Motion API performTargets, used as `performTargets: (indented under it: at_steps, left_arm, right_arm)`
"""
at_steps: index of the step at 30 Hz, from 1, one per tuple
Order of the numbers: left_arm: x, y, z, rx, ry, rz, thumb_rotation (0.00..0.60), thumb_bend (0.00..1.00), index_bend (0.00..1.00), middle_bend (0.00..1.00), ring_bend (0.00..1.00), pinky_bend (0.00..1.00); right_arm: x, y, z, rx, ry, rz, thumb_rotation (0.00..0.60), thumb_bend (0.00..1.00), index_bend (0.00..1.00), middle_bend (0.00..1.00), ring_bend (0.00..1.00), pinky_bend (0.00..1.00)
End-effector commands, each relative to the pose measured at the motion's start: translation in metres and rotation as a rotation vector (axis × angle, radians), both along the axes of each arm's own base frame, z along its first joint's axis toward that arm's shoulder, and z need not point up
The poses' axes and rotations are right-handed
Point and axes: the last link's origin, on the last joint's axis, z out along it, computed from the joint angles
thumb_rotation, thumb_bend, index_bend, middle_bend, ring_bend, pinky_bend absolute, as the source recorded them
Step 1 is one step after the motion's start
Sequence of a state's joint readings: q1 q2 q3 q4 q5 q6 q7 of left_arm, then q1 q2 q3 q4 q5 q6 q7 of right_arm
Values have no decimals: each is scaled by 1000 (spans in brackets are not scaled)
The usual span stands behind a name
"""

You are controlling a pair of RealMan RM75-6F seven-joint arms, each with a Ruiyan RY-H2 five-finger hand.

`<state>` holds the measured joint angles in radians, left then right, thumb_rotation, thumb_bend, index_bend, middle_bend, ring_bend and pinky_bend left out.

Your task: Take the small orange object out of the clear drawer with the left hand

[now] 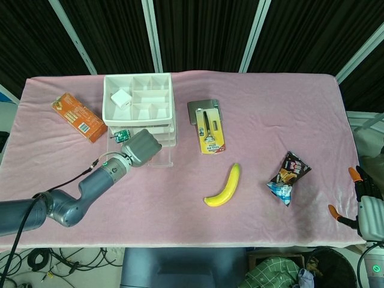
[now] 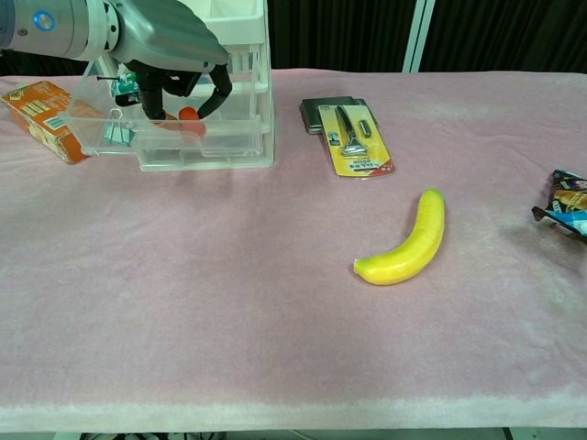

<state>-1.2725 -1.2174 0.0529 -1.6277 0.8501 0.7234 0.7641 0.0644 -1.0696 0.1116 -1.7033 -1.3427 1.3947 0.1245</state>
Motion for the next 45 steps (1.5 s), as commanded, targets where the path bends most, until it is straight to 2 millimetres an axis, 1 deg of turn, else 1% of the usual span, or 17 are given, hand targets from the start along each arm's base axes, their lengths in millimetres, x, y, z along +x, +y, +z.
performTargets:
  at_steps: [1,9,12,15,21,24,26,28,32,34,35,37,40,42,43,44,45]
  left_arm:
    - [0,0,0,1,-4,0,600,336,539,1000,1000,1000]
    - [1,1,4,9,-10,-3,600,337,545,1000,1000,1000]
    - [4,2,8,18,-19,-10,600,337,545,1000,1000,1000]
    - [12,3,18,36,-42,-18,600,337,546,1000,1000,1000]
    - [31,1,46,77,-102,-50,600,337,551,1000,1000,1000]
    - [37,-9,66,76,-142,-51,600,337,551,1000,1000,1000]
    - [37,-19,80,73,-157,-57,600,337,551,1000,1000,1000]
    - [35,-28,89,71,-166,-63,600,337,551,1000,1000,1000]
    - [18,-52,104,50,-183,-50,600,337,552,1000,1000,1000]
    - [5,-66,109,38,-180,-42,600,337,552,1000,1000,1000]
    - [-5,-75,112,30,-177,-33,600,337,551,1000,1000,1000]
    - [-21,-87,113,14,-166,-15,600,336,551,1000,1000,1000]
    - [-49,-107,110,-20,-152,24,600,337,550,1000,1000,1000]
    - [-63,-115,104,-38,-151,45,600,337,549,1000,1000,1000]
    - [-71,-119,101,-48,-149,55,600,337,548,1000,1000,1000]
    - [-82,-124,93,-66,-141,70,600,337,548,1000,1000,1000]
    - [-88,-126,88,-72,-136,74,600,337,547,1000,1000,1000]
  right_arm:
    - [0,0,0,0,0,0,600,155,0,0,0,124]
    - [0,0,0,0,1,1,600,155,0,0,0,123]
    - [0,0,0,-1,2,2,600,155,0,0,0,123]
    - [0,0,0,1,3,0,600,155,0,0,0,123]
    - [0,0,0,0,4,3,600,155,0,0,0,123]
    - [1,1,0,3,5,4,600,155,0,0,0,123]
    - [1,1,0,3,8,6,600,155,0,0,0,123]
    - [1,1,0,2,9,7,600,155,0,0,0,123]
    - [2,1,0,0,14,12,600,155,0,0,0,123]
    - [2,2,0,1,15,14,600,155,0,0,0,123]
    - [3,2,-1,2,16,16,600,155,0,0,0,123]
    - [3,2,-1,3,18,18,600,155,0,0,0,123]
    - [3,2,-1,2,19,18,600,154,0,0,0,123]
    - [3,2,-1,1,21,20,600,155,0,0,0,123]
    - [3,2,-1,0,21,20,600,155,0,0,0,123]
    - [3,2,0,-1,21,20,600,155,0,0,0,124]
    - [3,2,0,-2,22,21,600,155,0,0,0,123]
